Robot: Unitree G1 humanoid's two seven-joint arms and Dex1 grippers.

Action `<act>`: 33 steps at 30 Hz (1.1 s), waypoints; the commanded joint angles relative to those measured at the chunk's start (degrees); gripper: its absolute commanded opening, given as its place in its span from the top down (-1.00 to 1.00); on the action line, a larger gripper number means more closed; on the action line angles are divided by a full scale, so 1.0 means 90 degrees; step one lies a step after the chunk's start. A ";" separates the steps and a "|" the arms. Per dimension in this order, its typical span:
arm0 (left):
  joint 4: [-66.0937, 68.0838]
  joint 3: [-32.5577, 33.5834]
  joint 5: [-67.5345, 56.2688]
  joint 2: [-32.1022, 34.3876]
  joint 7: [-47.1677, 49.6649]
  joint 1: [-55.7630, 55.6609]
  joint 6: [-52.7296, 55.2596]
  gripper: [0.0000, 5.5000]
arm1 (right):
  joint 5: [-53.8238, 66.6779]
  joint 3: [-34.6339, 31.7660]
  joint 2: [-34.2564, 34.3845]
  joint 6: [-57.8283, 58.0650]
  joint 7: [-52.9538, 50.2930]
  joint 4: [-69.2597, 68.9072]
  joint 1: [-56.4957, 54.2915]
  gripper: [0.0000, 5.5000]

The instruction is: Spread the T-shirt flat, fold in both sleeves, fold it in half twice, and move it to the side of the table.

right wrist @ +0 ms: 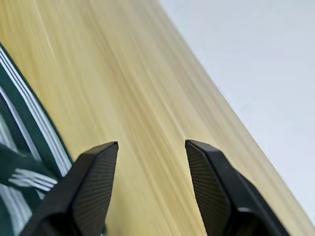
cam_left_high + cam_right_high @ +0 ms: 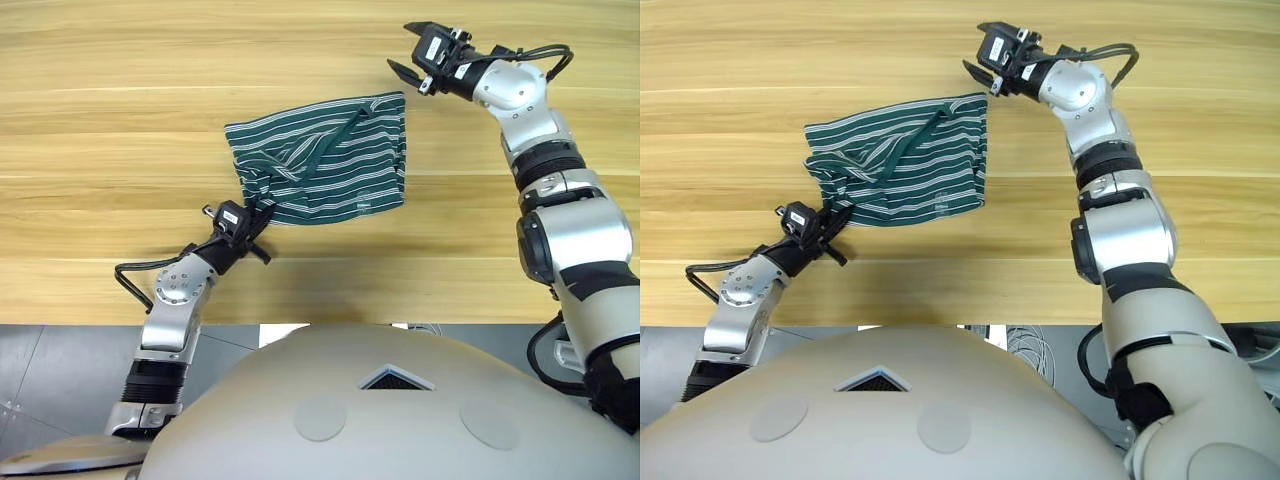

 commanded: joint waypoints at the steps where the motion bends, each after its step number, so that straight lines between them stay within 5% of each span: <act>1: 0.0150 -0.0099 0.0065 -0.0027 -0.0049 0.0007 0.0178 0.90 | 0.0459 -0.0091 -0.0079 0.0138 0.0865 -0.0460 0.0430 0.07; 9: 0.0134 -0.0125 0.0071 -0.0054 -0.0037 -0.0081 0.0197 0.90 | 0.2371 -0.0234 -0.0322 0.1586 0.3144 -0.2990 0.1873 0.07; 13: 0.0062 -0.0080 -0.0006 -0.0043 -0.0067 -0.0063 0.0237 0.90 | 0.2488 0.0174 -0.0283 0.2587 0.3399 -0.4024 0.2653 0.07; 19: -0.0041 -0.0041 -0.0083 -0.0051 -0.0078 -0.0034 0.0354 0.50 | 0.2301 0.0451 -0.0268 0.3612 0.3113 -0.4683 0.3045 0.07; 26: -0.0319 0.0040 -0.0235 -0.0030 -0.0168 0.0094 0.0556 0.09 | 0.1775 0.0528 0.0188 0.4337 0.2044 -0.3714 0.2699 0.07; 33: -0.1042 0.1520 -0.0750 0.0564 -0.0134 0.0320 0.0741 -0.34 | 0.1147 0.0807 0.0014 0.3559 0.1955 -0.2752 0.2624 0.07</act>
